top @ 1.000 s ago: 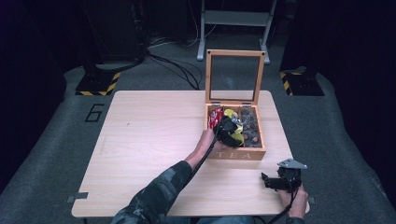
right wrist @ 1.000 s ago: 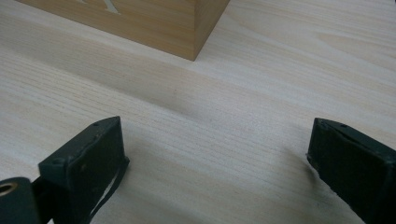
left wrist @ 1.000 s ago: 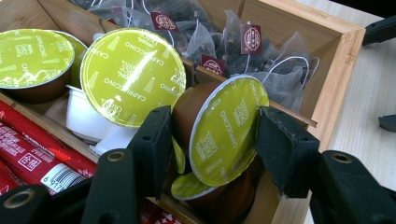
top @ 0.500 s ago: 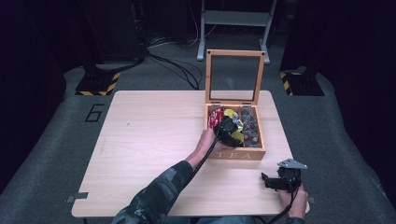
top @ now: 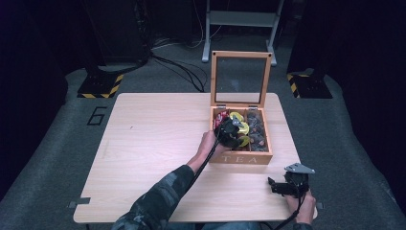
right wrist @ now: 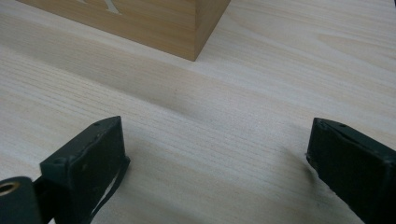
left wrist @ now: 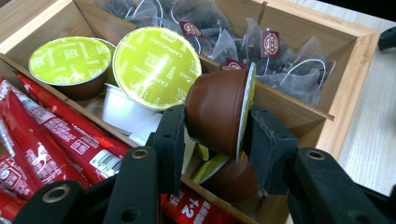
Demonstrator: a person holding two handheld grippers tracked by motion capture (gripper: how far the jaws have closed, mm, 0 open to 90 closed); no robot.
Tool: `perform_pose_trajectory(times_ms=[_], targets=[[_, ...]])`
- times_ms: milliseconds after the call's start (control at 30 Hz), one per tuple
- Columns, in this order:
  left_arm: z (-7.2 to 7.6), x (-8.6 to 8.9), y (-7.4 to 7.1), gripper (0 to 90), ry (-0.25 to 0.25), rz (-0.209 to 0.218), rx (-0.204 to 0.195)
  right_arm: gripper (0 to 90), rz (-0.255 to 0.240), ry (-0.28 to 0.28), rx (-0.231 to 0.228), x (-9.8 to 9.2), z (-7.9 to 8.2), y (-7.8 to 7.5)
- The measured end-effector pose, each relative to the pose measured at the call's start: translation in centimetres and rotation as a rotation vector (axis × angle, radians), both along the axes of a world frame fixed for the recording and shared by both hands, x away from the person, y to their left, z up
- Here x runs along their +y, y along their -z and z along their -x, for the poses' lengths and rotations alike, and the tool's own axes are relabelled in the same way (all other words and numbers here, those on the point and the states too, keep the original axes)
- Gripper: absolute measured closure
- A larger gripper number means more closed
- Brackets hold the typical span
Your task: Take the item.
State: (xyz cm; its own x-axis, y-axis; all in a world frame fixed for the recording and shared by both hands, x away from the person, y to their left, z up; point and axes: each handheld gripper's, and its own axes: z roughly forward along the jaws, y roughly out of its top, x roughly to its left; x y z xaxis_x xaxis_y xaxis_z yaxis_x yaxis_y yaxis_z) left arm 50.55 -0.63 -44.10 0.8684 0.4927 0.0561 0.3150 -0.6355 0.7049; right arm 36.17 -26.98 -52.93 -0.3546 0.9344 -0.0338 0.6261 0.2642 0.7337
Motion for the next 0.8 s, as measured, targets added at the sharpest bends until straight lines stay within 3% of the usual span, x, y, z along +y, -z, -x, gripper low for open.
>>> perform_pose_trajectory(times_ms=[233,800], targets=[[0.5,0.3,-0.3,63.4,0.015,0.004,-0.017,3.7,0.002,0.0,-0.001,0.0,0.0,0.0],[1.1,1.2,-0.9,63.8,0.026,0.061,-0.026,3.6,0.003,-0.001,-0.001,0.0,0.0,0.0]])
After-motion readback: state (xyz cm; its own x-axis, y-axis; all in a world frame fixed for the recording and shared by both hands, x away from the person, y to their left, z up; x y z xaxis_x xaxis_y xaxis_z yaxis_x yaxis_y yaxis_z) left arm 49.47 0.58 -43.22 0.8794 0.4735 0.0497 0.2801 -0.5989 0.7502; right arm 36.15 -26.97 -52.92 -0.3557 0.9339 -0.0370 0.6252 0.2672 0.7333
